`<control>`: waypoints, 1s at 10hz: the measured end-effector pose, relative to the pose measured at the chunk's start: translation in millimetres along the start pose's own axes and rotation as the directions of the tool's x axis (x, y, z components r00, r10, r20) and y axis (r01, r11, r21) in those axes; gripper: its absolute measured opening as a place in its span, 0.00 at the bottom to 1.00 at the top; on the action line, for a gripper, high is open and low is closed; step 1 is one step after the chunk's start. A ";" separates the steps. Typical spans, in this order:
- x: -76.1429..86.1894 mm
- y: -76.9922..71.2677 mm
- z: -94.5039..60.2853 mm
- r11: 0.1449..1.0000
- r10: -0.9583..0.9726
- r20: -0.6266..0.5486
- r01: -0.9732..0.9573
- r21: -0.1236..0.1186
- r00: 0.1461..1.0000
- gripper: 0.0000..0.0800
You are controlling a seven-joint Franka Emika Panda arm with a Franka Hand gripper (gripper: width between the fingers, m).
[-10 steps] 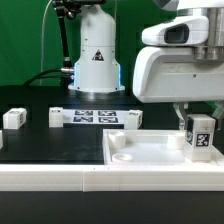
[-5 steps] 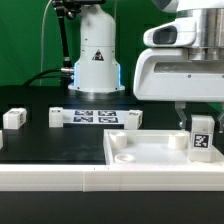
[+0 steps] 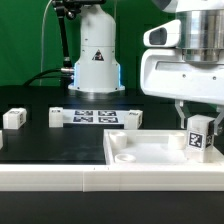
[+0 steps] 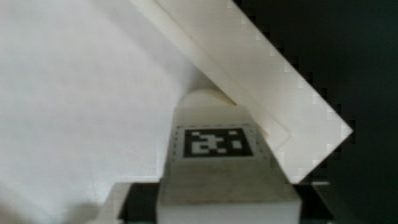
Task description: Assemble one leg
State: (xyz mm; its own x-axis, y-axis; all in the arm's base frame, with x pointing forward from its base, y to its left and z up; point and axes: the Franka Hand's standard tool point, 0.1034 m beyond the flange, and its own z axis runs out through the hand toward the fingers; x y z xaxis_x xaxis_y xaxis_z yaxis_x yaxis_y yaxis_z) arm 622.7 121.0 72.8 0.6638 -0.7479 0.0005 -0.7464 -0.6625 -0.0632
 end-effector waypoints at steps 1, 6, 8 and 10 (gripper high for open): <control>-1.6 -0.8 0.4 0.991 0.132 -0.003 -0.132 -0.002 0.991 0.36; -1.7 -1.7 0.3 0.882 0.471 -0.007 -0.471 0.011 0.882 0.38; -1.4 -1.5 0.3 0.911 0.413 -0.007 -0.413 0.010 0.911 0.63; 0.3 -0.6 -0.2 0.963 0.271 -0.006 -0.271 0.006 0.963 0.77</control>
Offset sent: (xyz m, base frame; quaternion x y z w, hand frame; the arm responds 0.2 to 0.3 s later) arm -0.0094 -0.0086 -0.0078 -0.0537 0.0237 0.2828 0.9574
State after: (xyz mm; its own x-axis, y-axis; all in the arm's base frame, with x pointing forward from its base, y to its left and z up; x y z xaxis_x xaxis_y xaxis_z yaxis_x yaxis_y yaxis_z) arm 623.3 121.1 73.0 0.4366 -0.8996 -0.0105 -0.8979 -0.4350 -0.0668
